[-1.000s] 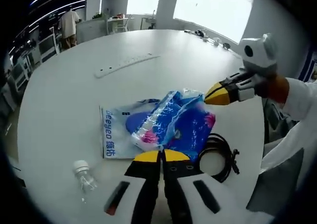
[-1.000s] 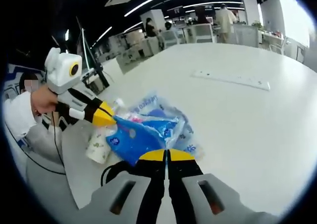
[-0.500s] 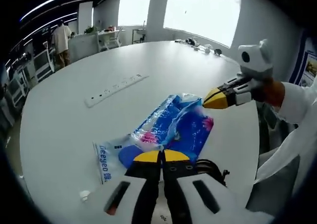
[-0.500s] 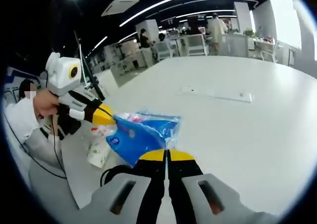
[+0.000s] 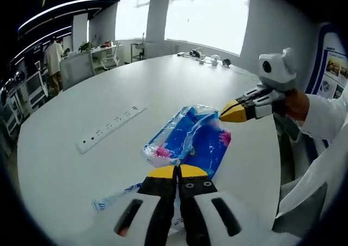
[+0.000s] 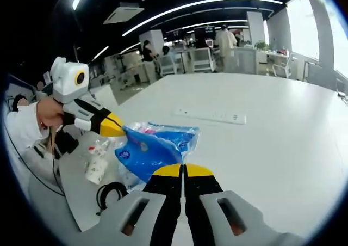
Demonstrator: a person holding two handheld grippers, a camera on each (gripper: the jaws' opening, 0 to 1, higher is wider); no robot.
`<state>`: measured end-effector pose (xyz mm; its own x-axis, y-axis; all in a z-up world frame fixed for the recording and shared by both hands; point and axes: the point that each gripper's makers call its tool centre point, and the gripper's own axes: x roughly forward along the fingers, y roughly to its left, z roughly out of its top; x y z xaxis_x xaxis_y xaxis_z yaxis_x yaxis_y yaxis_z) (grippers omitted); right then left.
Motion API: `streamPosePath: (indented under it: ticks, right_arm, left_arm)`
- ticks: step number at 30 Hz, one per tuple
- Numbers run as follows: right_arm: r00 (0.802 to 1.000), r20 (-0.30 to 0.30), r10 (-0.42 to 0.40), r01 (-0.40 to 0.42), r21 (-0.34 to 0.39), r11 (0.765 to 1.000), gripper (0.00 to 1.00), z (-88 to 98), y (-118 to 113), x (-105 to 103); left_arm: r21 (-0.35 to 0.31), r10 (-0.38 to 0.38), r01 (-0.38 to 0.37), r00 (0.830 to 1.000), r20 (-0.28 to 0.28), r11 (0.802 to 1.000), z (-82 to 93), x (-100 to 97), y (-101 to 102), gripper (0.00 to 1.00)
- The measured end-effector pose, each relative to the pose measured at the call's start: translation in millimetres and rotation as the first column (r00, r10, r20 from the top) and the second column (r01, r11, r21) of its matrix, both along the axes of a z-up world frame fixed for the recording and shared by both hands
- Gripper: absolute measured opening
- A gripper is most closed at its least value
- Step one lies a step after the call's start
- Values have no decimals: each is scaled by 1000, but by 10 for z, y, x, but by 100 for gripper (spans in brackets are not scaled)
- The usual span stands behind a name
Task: Arrange the tabletop items into an orderly group along one side of the table until the central work area is clear of visible clutter.
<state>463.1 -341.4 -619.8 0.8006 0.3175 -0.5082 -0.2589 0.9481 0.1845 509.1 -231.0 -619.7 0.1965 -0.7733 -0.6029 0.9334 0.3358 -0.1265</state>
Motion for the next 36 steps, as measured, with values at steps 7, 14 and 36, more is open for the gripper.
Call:
streamPosePath:
  ticks: [7, 14, 36]
  right_arm:
    - [999, 23, -43, 44, -25, 999, 0, 72, -408, 16]
    - [997, 35, -66, 68, -47, 997, 0, 58, -741, 46]
    - [992, -43, -119, 118, -27, 993, 0, -735, -1552, 210]
  left_arm:
    - [-29, -20, 20, 1000, 8, 999, 42, 30, -426, 0]
    - [-47, -24, 25, 1000, 15, 999, -7, 87, -802, 0]
    - [41, -40, 42, 999, -33, 998, -871, 218, -1611, 0]
